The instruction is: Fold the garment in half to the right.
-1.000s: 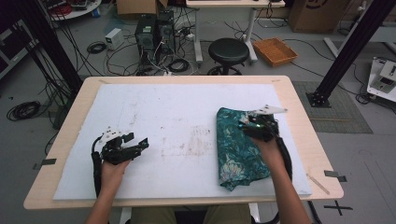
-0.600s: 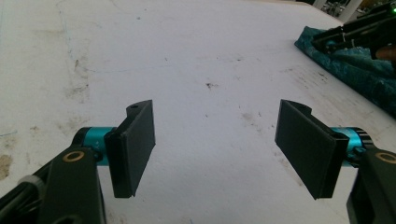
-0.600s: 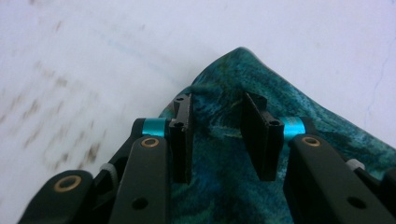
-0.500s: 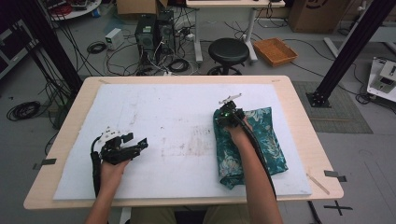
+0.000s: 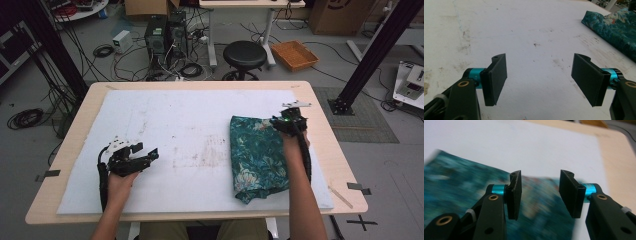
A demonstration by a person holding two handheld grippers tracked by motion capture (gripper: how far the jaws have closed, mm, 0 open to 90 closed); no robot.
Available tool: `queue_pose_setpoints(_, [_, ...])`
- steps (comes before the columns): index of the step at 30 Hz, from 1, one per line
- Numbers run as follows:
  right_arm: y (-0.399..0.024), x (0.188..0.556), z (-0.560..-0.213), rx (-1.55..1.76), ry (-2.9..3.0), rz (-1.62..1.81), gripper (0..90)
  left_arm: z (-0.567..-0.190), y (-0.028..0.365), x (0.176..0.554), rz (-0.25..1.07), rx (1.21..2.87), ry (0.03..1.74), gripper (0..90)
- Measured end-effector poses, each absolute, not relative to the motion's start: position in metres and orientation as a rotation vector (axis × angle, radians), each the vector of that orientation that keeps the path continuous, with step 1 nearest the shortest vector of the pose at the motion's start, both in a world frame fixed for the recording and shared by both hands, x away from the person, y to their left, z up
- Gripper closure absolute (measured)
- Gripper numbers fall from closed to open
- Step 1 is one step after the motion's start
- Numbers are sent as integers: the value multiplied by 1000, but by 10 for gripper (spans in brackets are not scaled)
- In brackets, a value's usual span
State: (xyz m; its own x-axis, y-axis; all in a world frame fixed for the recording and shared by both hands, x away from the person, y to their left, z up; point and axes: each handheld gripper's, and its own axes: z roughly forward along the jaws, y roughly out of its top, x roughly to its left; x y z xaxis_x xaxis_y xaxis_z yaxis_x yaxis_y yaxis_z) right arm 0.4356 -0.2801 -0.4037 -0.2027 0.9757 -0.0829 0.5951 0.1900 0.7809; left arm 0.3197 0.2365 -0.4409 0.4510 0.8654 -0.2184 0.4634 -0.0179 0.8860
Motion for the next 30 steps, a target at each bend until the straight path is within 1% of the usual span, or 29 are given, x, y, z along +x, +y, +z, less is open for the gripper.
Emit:
queue_pose_setpoints(2, [-292,434,-412,1509,1908,800,553,-441,236,320,478,1652,1173,287])
queue_pose_setpoints(5, [-295,434,-422,1513,1966,763,648,-442,236,321,476,1660,1170,287])
queue_pose_setpoints(8, [-293,438,-426,1484,1977,675,850,-442,236,320,476,1658,1170,287])
queue_pose_setpoints(9, [-294,438,-426,1477,1963,658,880,-442,237,320,477,1656,1174,287])
queue_pose_setpoints(14, [-303,444,-430,1481,1887,624,876,-443,238,321,476,1656,1180,287])
queue_pose_setpoints(15, [-305,446,-433,1505,1894,629,821,-443,239,321,475,1656,1180,287])
queue_pose_setpoints(16, [-307,448,-437,1531,1903,628,748,-443,239,321,477,1658,1179,287])
queue_pose_setpoints(18, [-313,448,-437,1573,1873,677,678,-442,240,321,477,1652,1181,287])
queue_pose_setpoints(21, [-320,439,-426,1574,1834,775,607,-442,241,320,477,1651,1185,287])
queue_pose_setpoints(24, [-327,419,-409,1530,1798,900,547,-441,241,319,484,1652,1180,287])
queue_pose_setpoints(26, [-328,401,-404,1479,1803,957,548,-440,241,318,482,1648,1175,287])
queue_pose_setpoints(27, [-328,394,-402,1464,1816,965,577,-440,241,317,484,1645,1172,287])
queue_pose_setpoints(29, [-327,372,-403,1397,1892,1003,717,-439,241,317,481,1645,1169,287])
queue_pose_setpoints(30, [-325,364,-404,1371,1937,1000,769,-439,240,317,481,1641,1173,287])
